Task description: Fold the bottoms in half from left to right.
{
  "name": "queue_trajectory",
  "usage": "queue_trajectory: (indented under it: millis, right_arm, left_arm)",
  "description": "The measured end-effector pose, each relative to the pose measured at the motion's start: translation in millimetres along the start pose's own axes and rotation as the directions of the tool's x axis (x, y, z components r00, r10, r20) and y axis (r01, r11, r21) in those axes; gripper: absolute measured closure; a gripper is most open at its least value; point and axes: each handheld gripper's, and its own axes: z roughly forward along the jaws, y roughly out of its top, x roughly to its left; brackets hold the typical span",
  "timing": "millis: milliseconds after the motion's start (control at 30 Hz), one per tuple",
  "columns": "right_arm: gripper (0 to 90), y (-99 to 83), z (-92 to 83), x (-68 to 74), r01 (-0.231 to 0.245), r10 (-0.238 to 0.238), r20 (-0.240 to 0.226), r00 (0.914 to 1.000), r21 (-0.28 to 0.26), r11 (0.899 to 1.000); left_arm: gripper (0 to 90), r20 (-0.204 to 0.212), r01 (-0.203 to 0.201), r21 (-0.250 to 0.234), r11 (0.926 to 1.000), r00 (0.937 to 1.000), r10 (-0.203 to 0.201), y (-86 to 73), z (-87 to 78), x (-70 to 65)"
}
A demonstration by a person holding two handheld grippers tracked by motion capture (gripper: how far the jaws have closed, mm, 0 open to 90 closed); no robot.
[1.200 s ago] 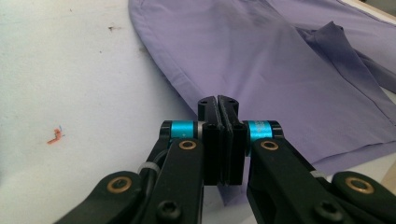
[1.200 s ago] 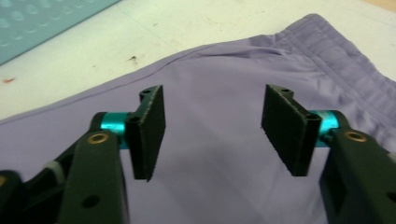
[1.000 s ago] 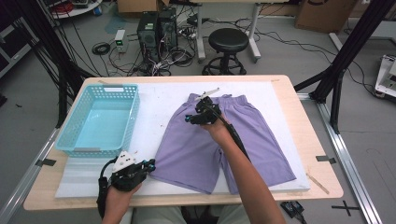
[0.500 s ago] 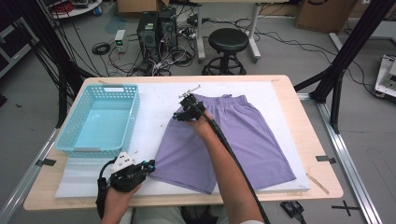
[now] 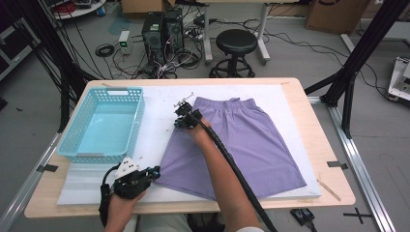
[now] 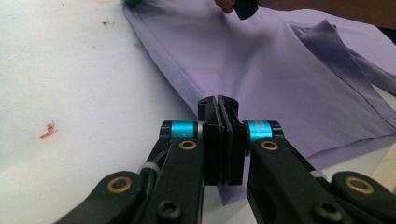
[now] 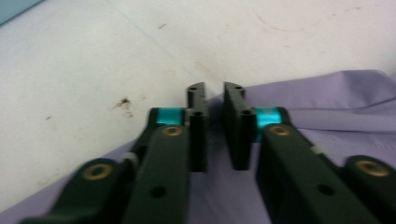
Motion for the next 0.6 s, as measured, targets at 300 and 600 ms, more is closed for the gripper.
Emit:
queue_trajectory:
  millis: [300,600]
  right_arm:
    - [90.0,2.8,-16.6,-5.9,0.004,-0.005,-0.022,0.9997,-0.028,1.0]
    - [90.0,-11.1,-68.2,-40.6,-0.04,0.039,-0.014,0.9991,-0.105,0.994]
  left_arm:
    - [88.1,0.055,0.052,-0.046,0.9976,0.9972,-0.05,4.7,-0.5,0.9]
    - [88.1,0.234,0.114,-0.118,0.9864,0.9686,-0.084,31.1,20.5,-26.8]
